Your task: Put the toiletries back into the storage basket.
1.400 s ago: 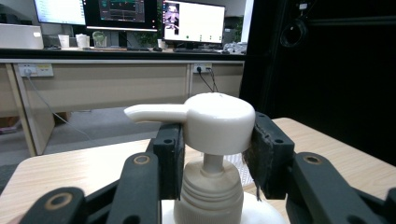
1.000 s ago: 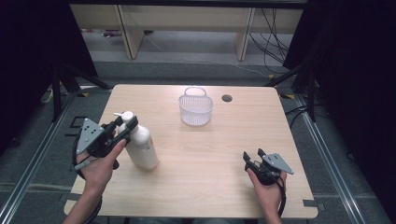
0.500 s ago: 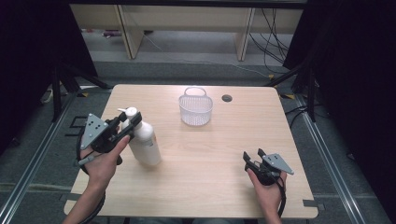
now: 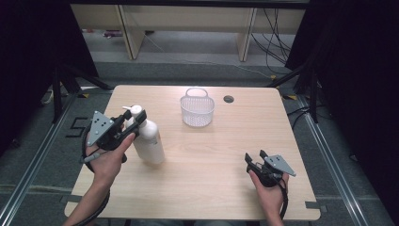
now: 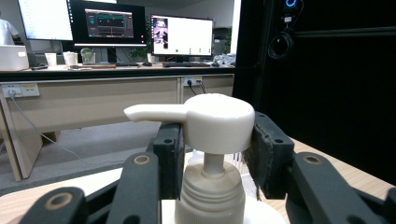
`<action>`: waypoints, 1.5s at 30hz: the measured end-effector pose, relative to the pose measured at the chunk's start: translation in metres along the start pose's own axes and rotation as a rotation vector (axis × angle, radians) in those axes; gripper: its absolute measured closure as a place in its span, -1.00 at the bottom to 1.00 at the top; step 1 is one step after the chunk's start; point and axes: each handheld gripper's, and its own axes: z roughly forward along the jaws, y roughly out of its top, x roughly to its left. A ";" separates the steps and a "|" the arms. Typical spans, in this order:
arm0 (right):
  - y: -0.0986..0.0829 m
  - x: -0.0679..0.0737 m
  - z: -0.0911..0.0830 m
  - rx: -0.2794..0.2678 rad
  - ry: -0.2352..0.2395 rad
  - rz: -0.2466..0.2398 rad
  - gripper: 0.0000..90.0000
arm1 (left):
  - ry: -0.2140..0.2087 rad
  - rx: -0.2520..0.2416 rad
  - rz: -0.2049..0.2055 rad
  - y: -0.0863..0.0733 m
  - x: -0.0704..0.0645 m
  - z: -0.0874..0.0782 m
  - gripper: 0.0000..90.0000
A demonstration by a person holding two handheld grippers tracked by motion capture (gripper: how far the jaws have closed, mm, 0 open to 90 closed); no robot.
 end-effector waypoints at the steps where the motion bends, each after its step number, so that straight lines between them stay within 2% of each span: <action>1: 0.000 0.000 0.000 0.001 0.001 0.000 -0.16 | -0.001 0.000 0.000 0.000 0.000 0.000 0.32; 3: 0.000 0.000 -0.001 0.012 0.000 -0.001 -0.16 | 0.001 0.001 0.000 0.000 0.000 0.001 0.32; 31: 0.000 0.002 0.000 0.003 0.003 0.007 -0.16 | -0.016 -0.012 0.015 0.008 -0.008 0.021 0.32; 40: 0.000 0.002 0.000 0.003 0.011 0.011 -0.16 | -0.021 -0.013 0.006 0.010 -0.009 0.030 0.32; 43: 0.000 0.002 -0.001 0.009 0.002 -0.001 -0.16 | -0.021 -0.014 0.005 0.011 -0.009 0.033 0.32; 44: -0.001 0.003 -0.001 0.008 0.006 0.014 -0.16 | -0.023 -0.015 0.006 0.012 -0.010 0.034 0.32; 45: 0.000 0.001 -0.001 0.014 -0.011 -0.025 -0.16 | -0.024 -0.016 0.006 0.012 -0.010 0.035 0.32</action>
